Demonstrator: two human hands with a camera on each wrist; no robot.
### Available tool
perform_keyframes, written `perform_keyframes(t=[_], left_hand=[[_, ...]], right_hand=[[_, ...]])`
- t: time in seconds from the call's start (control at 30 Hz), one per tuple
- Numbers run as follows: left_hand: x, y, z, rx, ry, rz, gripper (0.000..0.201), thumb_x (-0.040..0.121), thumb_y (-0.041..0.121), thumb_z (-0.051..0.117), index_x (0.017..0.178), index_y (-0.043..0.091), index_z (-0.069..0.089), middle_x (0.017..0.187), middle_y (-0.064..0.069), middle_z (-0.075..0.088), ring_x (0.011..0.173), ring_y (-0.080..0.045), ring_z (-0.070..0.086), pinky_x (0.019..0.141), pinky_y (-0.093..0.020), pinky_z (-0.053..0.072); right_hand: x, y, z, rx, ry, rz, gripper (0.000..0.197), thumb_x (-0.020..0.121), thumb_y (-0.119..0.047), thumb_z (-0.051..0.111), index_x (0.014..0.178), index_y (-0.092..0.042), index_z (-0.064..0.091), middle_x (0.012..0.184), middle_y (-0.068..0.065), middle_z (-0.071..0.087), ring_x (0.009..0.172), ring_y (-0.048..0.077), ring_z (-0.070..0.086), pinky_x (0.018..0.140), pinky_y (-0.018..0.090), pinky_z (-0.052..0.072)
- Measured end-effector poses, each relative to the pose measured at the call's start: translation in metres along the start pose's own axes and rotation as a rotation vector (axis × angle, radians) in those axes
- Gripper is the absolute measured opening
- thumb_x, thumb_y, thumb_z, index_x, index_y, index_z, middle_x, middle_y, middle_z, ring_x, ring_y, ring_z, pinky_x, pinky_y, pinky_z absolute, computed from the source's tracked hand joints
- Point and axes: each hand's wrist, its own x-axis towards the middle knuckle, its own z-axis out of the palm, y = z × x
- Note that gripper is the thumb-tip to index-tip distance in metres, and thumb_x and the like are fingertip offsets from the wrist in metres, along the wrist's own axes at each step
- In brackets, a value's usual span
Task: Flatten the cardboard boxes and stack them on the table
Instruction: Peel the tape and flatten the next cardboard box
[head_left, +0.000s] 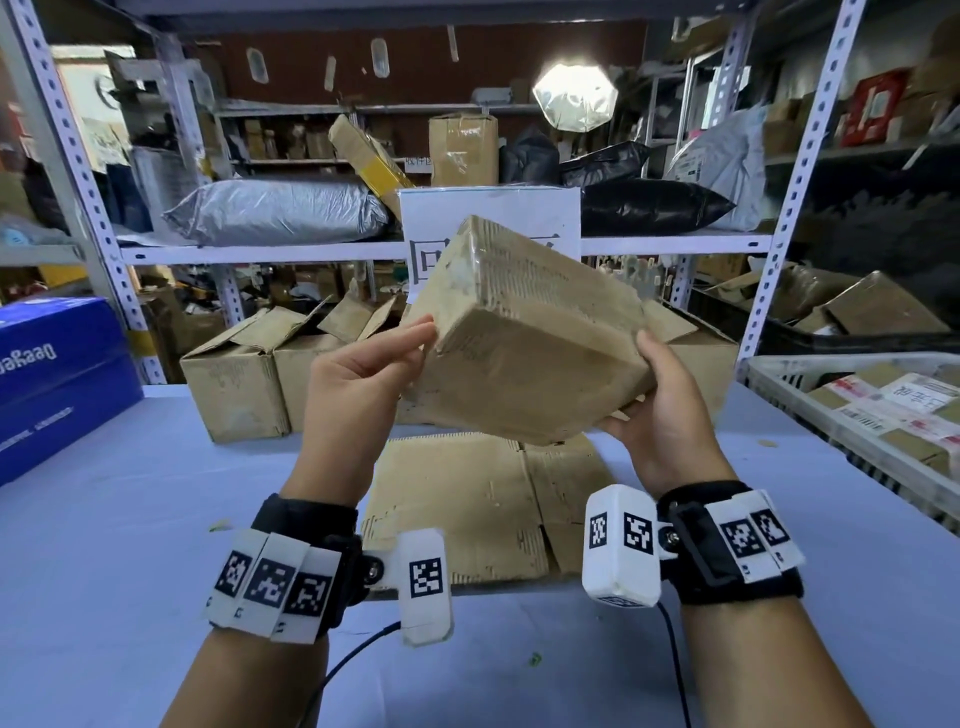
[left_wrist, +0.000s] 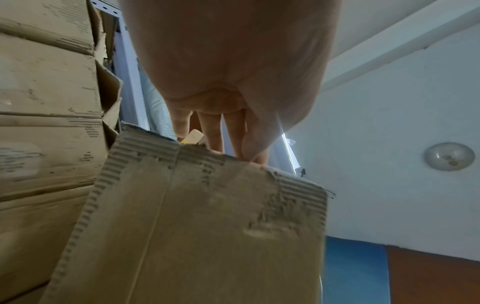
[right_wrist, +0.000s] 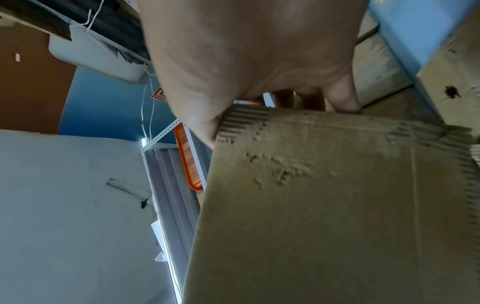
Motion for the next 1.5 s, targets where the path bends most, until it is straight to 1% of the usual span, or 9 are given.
perform_keyframes(t=[0.1,0.2,0.4,0.57,0.77,1.0,1.13,1.3,1.5], left_hand=[[0.001,0.002,0.001,0.069,0.04,0.048,0.033,0.094,-0.001,0.068,0.1,0.029,0.08,0.103,0.006,0.079,0.106,-0.007,0.071,0.088,-0.017,0.052],[0.007,0.004,-0.002,0.383,-0.02,0.102,0.047,0.096,0.012,0.069,0.138,0.031,0.06,0.135,0.012,0.063,0.127,0.001,0.055,0.103,-0.014,0.042],[0.013,0.0,-0.009,0.356,0.047,-0.326,0.116,0.067,0.064,0.079,0.159,0.025,0.021,0.145,0.004,0.048,0.12,-0.005,0.05,0.101,-0.029,0.04],[0.016,-0.003,-0.015,0.126,-0.054,-0.276,0.073,0.065,0.055,0.081,0.126,0.019,0.065,0.109,0.007,0.078,0.091,-0.001,0.071,0.073,-0.015,0.052],[0.019,0.002,-0.022,-0.104,0.021,-0.17,0.049,0.073,0.029,0.082,0.116,0.008,0.072,0.11,-0.006,0.078,0.1,-0.015,0.074,0.081,-0.018,0.056],[0.009,-0.003,-0.006,-0.002,-0.053,-0.178,0.033,0.085,0.014,0.08,0.116,0.01,0.07,0.1,-0.003,0.08,0.09,-0.015,0.076,0.071,-0.02,0.058],[0.006,-0.004,-0.004,0.003,-0.102,-0.221,0.04,0.069,0.022,0.086,0.107,0.015,0.072,0.1,-0.003,0.08,0.093,-0.019,0.077,0.072,-0.021,0.059],[0.005,-0.006,0.001,0.061,-0.1,-0.175,0.034,0.079,0.007,0.084,0.107,0.018,0.068,0.098,0.005,0.08,0.092,-0.013,0.076,0.071,-0.02,0.058],[0.005,-0.006,-0.004,0.142,-0.134,-0.176,0.033,0.085,0.01,0.081,0.114,0.018,0.067,0.103,0.004,0.078,0.095,-0.016,0.075,0.07,-0.023,0.059]], right_hand=[[0.001,0.003,0.0,0.034,0.019,0.001,0.036,0.101,-0.036,0.052,0.128,-0.014,0.059,0.125,0.013,0.067,0.111,0.032,0.067,0.091,0.06,0.054],[0.002,0.004,0.001,-0.071,0.063,-0.041,0.013,0.103,-0.031,0.05,0.104,-0.019,0.056,0.108,0.009,0.064,0.1,0.029,0.064,0.094,0.058,0.054],[0.003,-0.001,-0.002,-0.075,0.054,-0.052,0.013,0.106,-0.024,0.046,0.096,-0.019,0.051,0.122,0.017,0.063,0.117,0.035,0.061,0.1,0.056,0.051],[0.007,-0.004,-0.004,-0.084,0.036,0.003,0.016,0.106,-0.024,0.046,0.117,-0.013,0.053,0.132,0.015,0.063,0.119,0.035,0.062,0.097,0.044,0.053],[0.005,-0.011,-0.005,-0.534,-0.004,0.102,0.028,0.101,-0.032,0.056,0.124,-0.018,0.063,0.13,0.009,0.063,0.123,0.027,0.056,0.104,0.04,0.043],[-0.003,-0.013,0.016,-0.569,-0.037,-0.054,0.032,0.102,-0.022,0.053,0.105,0.003,0.073,0.104,0.021,0.074,0.069,0.011,0.072,0.049,0.015,0.051],[-0.012,-0.016,0.021,-0.508,-0.052,-0.143,0.05,0.097,-0.061,0.047,0.101,-0.02,0.074,0.102,-0.006,0.077,0.092,0.004,0.071,0.078,0.024,0.055],[-0.015,-0.005,0.028,-0.747,-0.136,-0.389,0.084,0.067,-0.071,0.071,0.139,-0.036,0.046,0.128,-0.021,0.062,0.113,-0.003,0.059,0.099,0.028,0.047],[-0.008,0.001,0.012,-1.097,-0.44,-0.421,0.143,0.054,-0.052,0.093,0.143,-0.066,-0.019,0.153,-0.042,-0.011,0.135,-0.014,0.008,0.102,0.026,0.026]])
